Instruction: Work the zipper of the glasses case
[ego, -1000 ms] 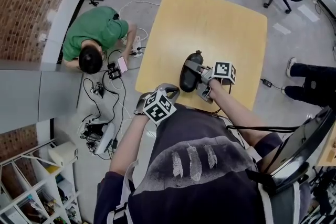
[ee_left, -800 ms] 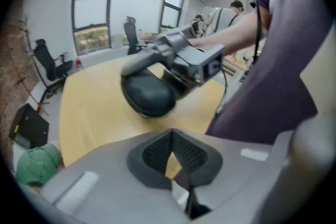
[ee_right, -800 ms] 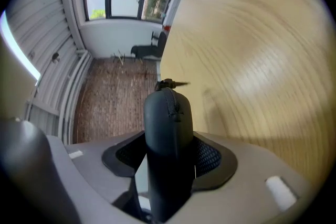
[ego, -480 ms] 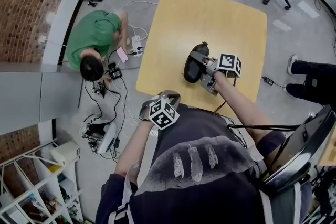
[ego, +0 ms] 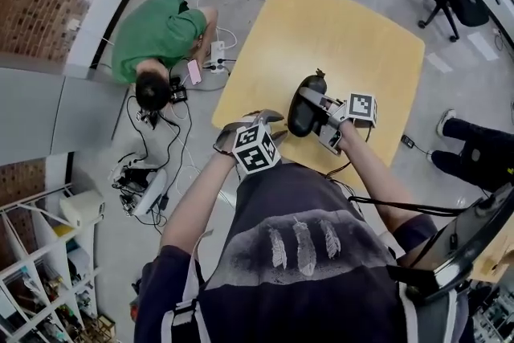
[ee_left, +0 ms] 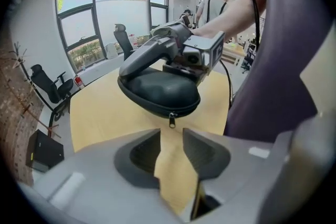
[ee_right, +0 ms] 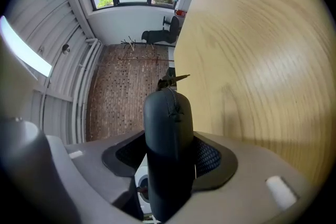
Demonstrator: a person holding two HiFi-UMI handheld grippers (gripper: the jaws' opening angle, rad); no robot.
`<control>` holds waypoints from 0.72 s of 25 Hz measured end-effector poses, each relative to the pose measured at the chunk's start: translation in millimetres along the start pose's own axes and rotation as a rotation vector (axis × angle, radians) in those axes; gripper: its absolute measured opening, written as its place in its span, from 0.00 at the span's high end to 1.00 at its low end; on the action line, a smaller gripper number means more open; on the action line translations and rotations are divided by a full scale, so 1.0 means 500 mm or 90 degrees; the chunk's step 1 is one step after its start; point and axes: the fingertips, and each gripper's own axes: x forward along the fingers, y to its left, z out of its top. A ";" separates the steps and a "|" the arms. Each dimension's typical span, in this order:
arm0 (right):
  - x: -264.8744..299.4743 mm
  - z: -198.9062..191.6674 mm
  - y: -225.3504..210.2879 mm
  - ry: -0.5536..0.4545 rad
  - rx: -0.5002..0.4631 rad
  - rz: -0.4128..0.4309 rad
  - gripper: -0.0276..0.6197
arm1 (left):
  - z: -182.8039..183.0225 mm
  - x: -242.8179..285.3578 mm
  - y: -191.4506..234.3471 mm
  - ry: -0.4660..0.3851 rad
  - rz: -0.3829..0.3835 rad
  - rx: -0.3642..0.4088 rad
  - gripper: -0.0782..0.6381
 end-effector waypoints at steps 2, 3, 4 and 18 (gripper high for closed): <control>0.002 -0.009 0.000 0.015 -0.012 -0.011 0.55 | 0.003 0.008 -0.001 0.002 0.001 0.013 0.75; 0.004 -0.013 0.001 0.021 -0.015 -0.014 0.55 | 0.004 0.010 -0.003 0.002 -0.001 0.018 0.79; 0.005 -0.016 0.000 0.025 -0.020 -0.020 0.55 | 0.004 0.012 -0.005 0.003 -0.005 0.021 0.85; 0.021 -0.015 -0.026 0.032 -0.068 -0.060 0.55 | -0.040 0.024 -0.008 0.045 0.021 0.004 0.89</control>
